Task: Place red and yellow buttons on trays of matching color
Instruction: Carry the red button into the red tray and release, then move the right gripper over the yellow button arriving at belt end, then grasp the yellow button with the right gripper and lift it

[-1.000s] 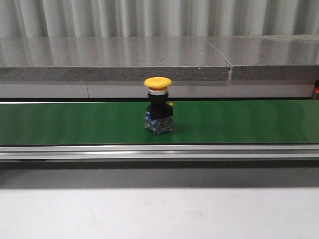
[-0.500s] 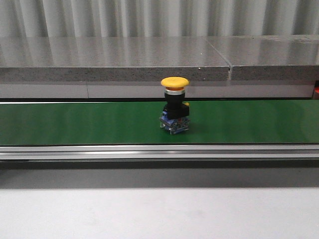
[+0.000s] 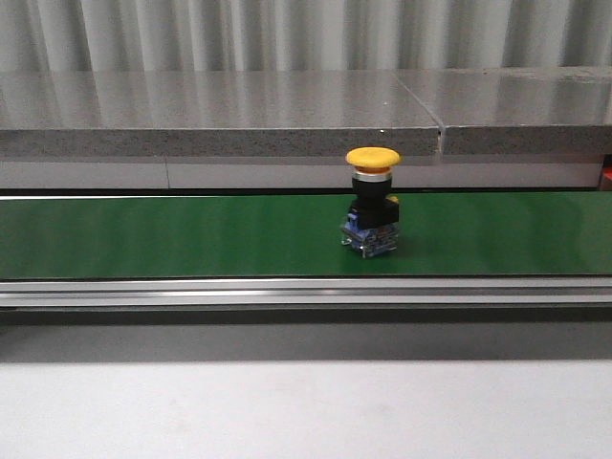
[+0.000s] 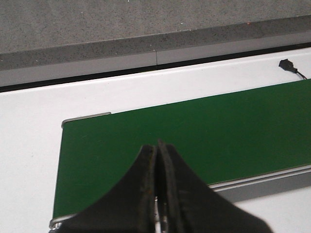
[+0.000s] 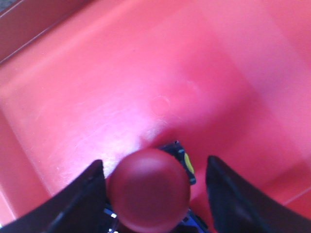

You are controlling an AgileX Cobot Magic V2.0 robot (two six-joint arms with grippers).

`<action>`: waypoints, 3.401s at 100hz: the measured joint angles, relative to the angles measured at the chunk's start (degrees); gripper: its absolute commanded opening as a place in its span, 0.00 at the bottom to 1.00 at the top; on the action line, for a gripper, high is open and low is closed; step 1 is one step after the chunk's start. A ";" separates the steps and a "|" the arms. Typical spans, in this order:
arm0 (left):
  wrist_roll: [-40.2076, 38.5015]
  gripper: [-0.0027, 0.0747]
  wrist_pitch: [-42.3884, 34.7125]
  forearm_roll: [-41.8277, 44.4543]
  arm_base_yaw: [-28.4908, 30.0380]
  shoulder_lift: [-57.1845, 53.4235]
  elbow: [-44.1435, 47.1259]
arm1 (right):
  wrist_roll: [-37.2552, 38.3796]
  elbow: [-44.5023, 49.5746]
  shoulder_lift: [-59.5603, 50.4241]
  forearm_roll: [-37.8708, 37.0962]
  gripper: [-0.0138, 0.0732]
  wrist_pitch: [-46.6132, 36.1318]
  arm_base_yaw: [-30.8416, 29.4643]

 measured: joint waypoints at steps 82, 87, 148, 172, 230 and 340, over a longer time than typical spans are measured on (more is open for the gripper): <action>0.00 0.01 0.00 0.00 0.00 0.00 0.00 | -0.15 0.79 -16.49 -0.89 0.71 5.31 0.87; 0.00 0.01 0.00 0.00 0.00 0.00 0.00 | -0.41 1.93 -18.41 -0.95 0.71 5.29 1.18; 0.00 0.01 0.00 0.00 0.00 0.00 0.00 | -1.35 26.77 -41.67 -1.37 0.71 3.09 5.81; 0.00 0.01 0.00 0.00 0.00 0.00 0.00 | -2.13 30.80 -44.56 -1.41 0.71 3.59 10.08; 0.00 0.01 0.00 0.00 0.00 0.00 0.00 | -6.47 30.92 -44.67 -1.29 0.71 12.92 26.13; 0.00 0.01 0.00 0.00 0.00 0.00 0.00 | -29.32 30.92 -33.52 12.37 0.70 9.45 27.82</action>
